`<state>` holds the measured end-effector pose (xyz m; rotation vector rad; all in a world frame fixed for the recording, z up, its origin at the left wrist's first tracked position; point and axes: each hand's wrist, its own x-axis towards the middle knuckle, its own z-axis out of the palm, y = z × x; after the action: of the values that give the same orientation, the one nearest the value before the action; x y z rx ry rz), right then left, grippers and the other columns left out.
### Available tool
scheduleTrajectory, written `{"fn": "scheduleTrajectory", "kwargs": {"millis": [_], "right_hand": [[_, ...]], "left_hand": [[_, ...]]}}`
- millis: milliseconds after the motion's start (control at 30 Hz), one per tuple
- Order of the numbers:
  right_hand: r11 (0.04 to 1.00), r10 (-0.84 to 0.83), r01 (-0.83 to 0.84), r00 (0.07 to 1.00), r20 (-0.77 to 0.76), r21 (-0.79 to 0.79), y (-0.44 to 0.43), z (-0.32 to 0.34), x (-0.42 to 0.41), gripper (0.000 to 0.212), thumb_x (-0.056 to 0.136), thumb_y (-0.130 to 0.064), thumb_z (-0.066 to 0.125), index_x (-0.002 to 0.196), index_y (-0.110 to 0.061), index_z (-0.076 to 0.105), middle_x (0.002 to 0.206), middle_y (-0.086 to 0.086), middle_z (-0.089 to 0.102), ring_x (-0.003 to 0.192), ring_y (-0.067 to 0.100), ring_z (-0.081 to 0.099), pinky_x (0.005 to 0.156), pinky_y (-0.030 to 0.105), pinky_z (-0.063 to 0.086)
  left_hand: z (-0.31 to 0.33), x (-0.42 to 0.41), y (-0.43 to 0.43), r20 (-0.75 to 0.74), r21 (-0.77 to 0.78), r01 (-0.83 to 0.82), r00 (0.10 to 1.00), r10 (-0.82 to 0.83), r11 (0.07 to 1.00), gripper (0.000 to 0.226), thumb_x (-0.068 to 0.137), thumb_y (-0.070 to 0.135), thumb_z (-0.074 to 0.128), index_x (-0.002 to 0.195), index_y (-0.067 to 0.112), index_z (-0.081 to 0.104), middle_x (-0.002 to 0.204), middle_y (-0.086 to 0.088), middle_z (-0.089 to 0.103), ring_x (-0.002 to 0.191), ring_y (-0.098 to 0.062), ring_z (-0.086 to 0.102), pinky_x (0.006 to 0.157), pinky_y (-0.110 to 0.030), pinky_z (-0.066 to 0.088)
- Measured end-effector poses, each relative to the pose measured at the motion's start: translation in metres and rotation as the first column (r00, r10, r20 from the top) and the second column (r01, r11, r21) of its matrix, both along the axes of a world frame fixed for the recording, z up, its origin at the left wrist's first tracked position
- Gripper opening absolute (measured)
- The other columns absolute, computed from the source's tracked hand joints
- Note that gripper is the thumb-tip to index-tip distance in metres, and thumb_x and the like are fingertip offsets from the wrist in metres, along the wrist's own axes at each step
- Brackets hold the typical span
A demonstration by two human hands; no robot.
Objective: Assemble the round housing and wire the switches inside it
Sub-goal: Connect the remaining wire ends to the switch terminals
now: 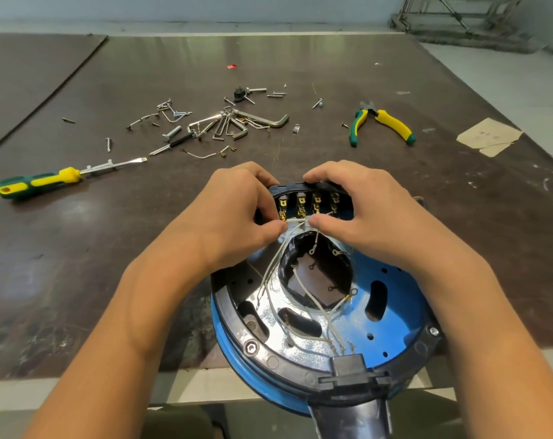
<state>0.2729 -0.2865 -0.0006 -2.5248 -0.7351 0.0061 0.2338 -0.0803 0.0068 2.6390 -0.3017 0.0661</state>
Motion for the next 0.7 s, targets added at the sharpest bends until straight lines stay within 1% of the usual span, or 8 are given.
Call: {"fn": "scheduleTrajectory", "kwargs": {"millis": [167, 200, 300, 400, 467, 567, 633, 700], "right_hand": [[1.000, 0.005, -0.005, 1.000, -0.001, -0.005, 0.0001, -0.0007, 0.0000, 0.049, 0.088, -0.038, 0.072, 0.133, -0.036, 0.053, 0.124, -0.012, 0.059, 0.114, 0.010, 0.056, 0.093, 0.046, 0.051], [1.000, 0.005, -0.005, 1.000, 0.000, -0.006, 0.0000, -0.0009, 0.0002, 0.049, 0.088, -0.038, 0.072, 0.133, -0.036, 0.053, 0.124, -0.012, 0.059, 0.114, 0.010, 0.056, 0.093, 0.046, 0.052], [1.000, 0.006, -0.006, 1.000, 0.001, 0.001, -0.0001, -0.0017, 0.0006, 0.049, 0.088, -0.037, 0.073, 0.132, -0.036, 0.053, 0.124, -0.012, 0.059, 0.114, 0.010, 0.056, 0.093, 0.046, 0.051], [1.000, 0.007, -0.007, 1.000, 0.008, -0.003, -0.0001, -0.0025, 0.0008, 0.048, 0.088, -0.037, 0.072, 0.132, -0.036, 0.053, 0.123, -0.012, 0.059, 0.114, 0.010, 0.056, 0.093, 0.046, 0.051], [1.000, 0.007, -0.007, 1.000, 0.015, -0.007, -0.0003, -0.0030, 0.0011, 0.048, 0.088, -0.038, 0.072, 0.132, -0.036, 0.053, 0.124, -0.012, 0.059, 0.114, 0.010, 0.056, 0.093, 0.047, 0.051], [1.000, 0.007, -0.006, 1.000, 0.031, -0.028, 0.0002, -0.0043, 0.0019, 0.050, 0.088, -0.039, 0.071, 0.134, -0.036, 0.050, 0.126, -0.012, 0.057, 0.115, 0.011, 0.055, 0.092, 0.046, 0.051], [0.998, 0.009, -0.006, 0.999, 0.053, -0.065, 0.0008, -0.0059, 0.0022, 0.054, 0.088, -0.043, 0.069, 0.137, -0.036, 0.048, 0.126, -0.012, 0.056, 0.116, 0.012, 0.054, 0.089, 0.042, 0.050], [0.995, 0.016, -0.008, 0.996, 0.083, -0.098, 0.0014, -0.0079, 0.0026, 0.055, 0.088, -0.045, 0.068, 0.138, -0.036, 0.047, 0.124, -0.012, 0.056, 0.115, 0.012, 0.053, 0.082, 0.035, 0.045]], "left_hand": [[-0.0016, 0.0008, 0.0000, 0.018, -0.016, -0.016, 1.000, 0.016, 1.000, 0.012, 0.084, 0.030, 0.074, 0.076, 0.023, 0.080, 0.117, 0.009, 0.058, 0.096, -0.005, 0.054, 0.075, -0.016, 0.037], [-0.0019, 0.0013, 0.0002, 0.021, -0.021, -0.018, 1.000, 0.019, 1.000, 0.012, 0.084, 0.030, 0.074, 0.076, 0.023, 0.080, 0.117, 0.009, 0.058, 0.096, -0.005, 0.055, 0.074, -0.015, 0.038], [-0.0036, 0.0028, 0.0009, 0.030, -0.035, -0.029, 0.999, 0.030, 0.999, 0.013, 0.083, 0.032, 0.074, 0.075, 0.023, 0.080, 0.115, 0.011, 0.059, 0.093, -0.002, 0.053, 0.071, -0.006, 0.035], [-0.0063, 0.0046, 0.0011, 0.062, -0.028, -0.054, 0.997, 0.055, 0.998, 0.014, 0.083, 0.033, 0.074, 0.075, 0.023, 0.080, 0.113, 0.011, 0.063, 0.088, 0.001, 0.053, 0.071, -0.005, 0.035], [-0.0075, 0.0051, 0.0002, 0.087, -0.031, -0.065, 0.994, 0.068, 0.997, 0.015, 0.082, 0.032, 0.075, 0.071, 0.023, 0.079, 0.109, 0.010, 0.067, 0.084, 0.002, 0.054, 0.071, -0.010, 0.041], [-0.0083, 0.0049, -0.0014, 0.125, -0.042, -0.062, 0.990, 0.067, 0.997, 0.017, 0.080, 0.031, 0.074, 0.067, 0.021, 0.078, 0.105, 0.008, 0.069, 0.080, 0.003, 0.054, 0.076, -0.023, 0.050], [-0.0082, 0.0049, -0.0020, 0.133, -0.053, -0.059, 0.989, 0.065, 0.997, 0.017, 0.080, 0.031, 0.074, 0.066, 0.021, 0.078, 0.105, 0.008, 0.069, 0.077, 0.007, 0.052, 0.079, -0.029, 0.052], [-0.0085, 0.0053, -0.0019, 0.133, -0.061, -0.060, 0.989, 0.068, 0.996, 0.017, 0.080, 0.031, 0.074, 0.066, 0.021, 0.077, 0.103, 0.008, 0.069, 0.078, 0.012, 0.050, 0.083, -0.033, 0.052]]}}
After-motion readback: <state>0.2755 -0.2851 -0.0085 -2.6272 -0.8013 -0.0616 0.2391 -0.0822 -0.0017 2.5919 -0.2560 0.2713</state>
